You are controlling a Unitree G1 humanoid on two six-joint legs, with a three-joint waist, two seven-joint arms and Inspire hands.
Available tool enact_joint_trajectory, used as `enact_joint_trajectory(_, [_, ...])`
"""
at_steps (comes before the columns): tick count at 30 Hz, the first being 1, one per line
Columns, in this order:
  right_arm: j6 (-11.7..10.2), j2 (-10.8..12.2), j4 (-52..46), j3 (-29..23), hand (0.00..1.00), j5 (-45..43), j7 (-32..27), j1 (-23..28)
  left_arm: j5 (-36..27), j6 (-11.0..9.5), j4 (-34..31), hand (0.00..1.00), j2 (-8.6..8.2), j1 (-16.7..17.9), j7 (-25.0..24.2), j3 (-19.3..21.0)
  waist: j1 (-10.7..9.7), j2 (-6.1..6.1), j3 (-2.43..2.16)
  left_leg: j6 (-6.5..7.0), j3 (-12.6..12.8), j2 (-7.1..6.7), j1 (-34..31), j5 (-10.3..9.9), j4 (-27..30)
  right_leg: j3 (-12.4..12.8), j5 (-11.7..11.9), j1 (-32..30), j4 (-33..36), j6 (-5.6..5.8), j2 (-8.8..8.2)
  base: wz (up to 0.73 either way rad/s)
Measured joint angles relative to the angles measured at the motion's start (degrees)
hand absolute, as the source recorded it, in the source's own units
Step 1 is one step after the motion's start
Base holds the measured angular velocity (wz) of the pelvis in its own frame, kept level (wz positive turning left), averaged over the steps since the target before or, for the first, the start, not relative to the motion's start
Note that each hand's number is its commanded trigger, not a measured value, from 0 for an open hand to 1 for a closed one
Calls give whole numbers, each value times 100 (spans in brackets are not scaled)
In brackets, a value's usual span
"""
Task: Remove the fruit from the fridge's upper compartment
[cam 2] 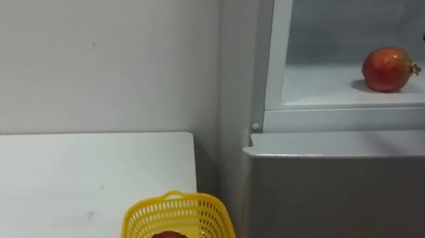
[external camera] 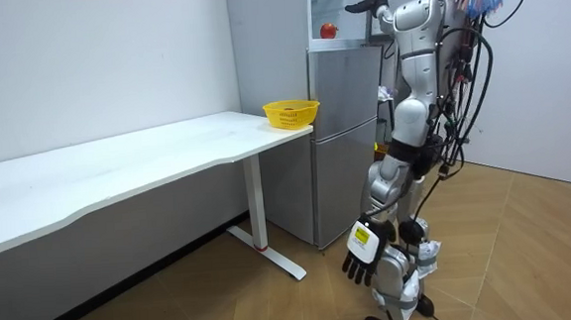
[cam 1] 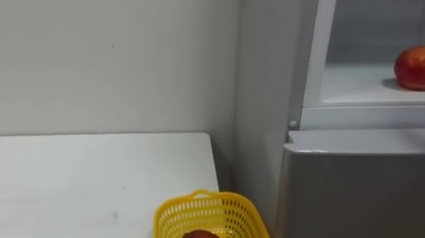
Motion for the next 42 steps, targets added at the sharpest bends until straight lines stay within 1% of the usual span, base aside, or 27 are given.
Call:
enact_joint_trajectory(2, [48, -130, 61, 1, 0, 2, 73, -28, 1, 15, -16, 0, 26, 23, -44, 70, 24, -4, 2, 0, -23, -7, -12, 1, 13, -13, -1, 2, -9, -1, -3, 5])
enact_joint_trajectory(6, [91, -149, 226, 43, 0, 10, 169, -165, 45, 34, -174, 0, 89, 120, -62, 91, 3, -32, 17, 0, -62, -14, -21, 1, 30, -40, -2, 9, -22, -1, -5, 4])
enact_joint_trajectory(9, [94, -166, 425, 113, 0, 24, 261, -252, 52, 38, -275, 0, 126, 150, -79, 98, 12, -59, 10, 0, -78, -20, -21, 1, 43, -58, -2, 19, -40, 0, -5, 0])
enact_joint_trajectory(10, [93, -246, 582, 233, 0, 110, 364, -324, 59, 45, -322, 0, 127, 167, -114, 98, 11, -58, 15, 0, -78, -21, -21, 1, 45, -65, -2, 31, -47, 1, -7, 0])
enact_joint_trajectory(12, [152, -351, 925, 372, 0, 289, 567, -464, 67, 80, -421, 0, 129, 185, -194, 98, 9, -88, -5, 0, -80, -20, -22, 2, 43, -79, -2, 33, -40, 1, -8, 4])
enact_joint_trajectory(13, [206, -406, 1179, 465, 0, 436, 700, -564, 67, 108, -476, 0, 134, 197, -217, 101, 8, -88, -4, 0, -82, -15, -22, 1, 43, -91, -2, 34, -34, 1, -7, 5])
enact_joint_trajectory(14, [288, -414, 1368, 487, 0, 532, 819, -634, 66, 132, -524, 0, 143, 206, -246, 105, 9, -124, -28, 0, -86, -10, -22, 1, 42, -106, -2, 33, -26, 1, -5, 5])
enact_joint_trajectory(17, [420, -415, 1491, 492, 0, 701, 1122, -643, 190, 167, -566, 0, 143, 223, -342, 177, 6, -125, -30, -1, -140, -9, -31, 1, 43, -128, -2, 32, -19, 1, -4, 5])
enact_joint_trajectory(20, [494, -415, 1498, 492, 0, 706, 1370, -643, 269, 253, -580, 0, 144, 229, -417, 280, 2, -107, -27, -1, -151, -8, -39, 1, 44, -148, -2, 29, -17, 1, -4, 0])
enact_joint_trajectory(22, [523, -415, 1498, 491, 0, 710, 1479, -643, 278, 269, -581, 0, 144, 233, -432, 329, 0, -100, -32, -1, -158, -8, -39, 1, 51, -160, -2, 31, -14, 1, -5, 2])
enact_joint_trajectory(28, [537, -415, 1539, 492, 0, 829, 1582, -643, 276, 286, -582, 0, 145, 236, -407, 326, -32, -93, -29, -1, -233, -22, -32, 1, 87, -241, -1, 98, -15, 1, -20, 5])
enact_joint_trajectory(30, [537, -415, 1539, 492, 0, 831, 1607, -643, 275, 289, -582, 0, 145, 237, -406, 326, -32, -75, -19, -1, -231, -24, -24, 0, 79, -237, -1, 106, -14, 1, -21, 0])
enact_joint_trajectory(31, [537, -415, 1539, 492, 0, 831, 1640, -643, 275, 289, -582, 0, 145, 237, -401, 326, -31, -80, -22, -2, -228, -25, -24, 0, 82, -232, -1, 106, -13, 1, -21, 0])
enact_joint_trajectory(32, [537, -415, 1540, 492, 0, 830, 1690, -643, 275, 289, -582, 0, 145, 241, -401, 326, -31, -62, -13, -2, -226, -26, -25, 1, 87, -229, -2, 105, -13, 1, -23, 0])
enact_joint_trajectory(35, [537, -415, 1543, 492, 0, 830, 1740, -643, 275, 289, -582, 0, 145, 240, -399, 327, -31, -65, -22, -4, -218, -33, -30, 4, 95, -223, -2, 94, -14, 1, -30, 0])
enact_joint_trajectory(38, [537, -415, 1561, 492, 0, 830, 1759, -643, 275, 289, -582, 0, 145, 240, -398, 327, -31, -77, -45, -4, -210, -38, -34, 4, 100, -218, -2, 59, -14, 1, -33, 0])
enact_joint_trajectory(42, [537, -415, 1567, 493, 0, 829, 1787, -643, 275, 288, -582, 0, 145, 240, -393, 327, -24, -71, -52, -3, -214, -38, -42, 4, 109, -224, -2, 79, -13, 1, -32, 0])
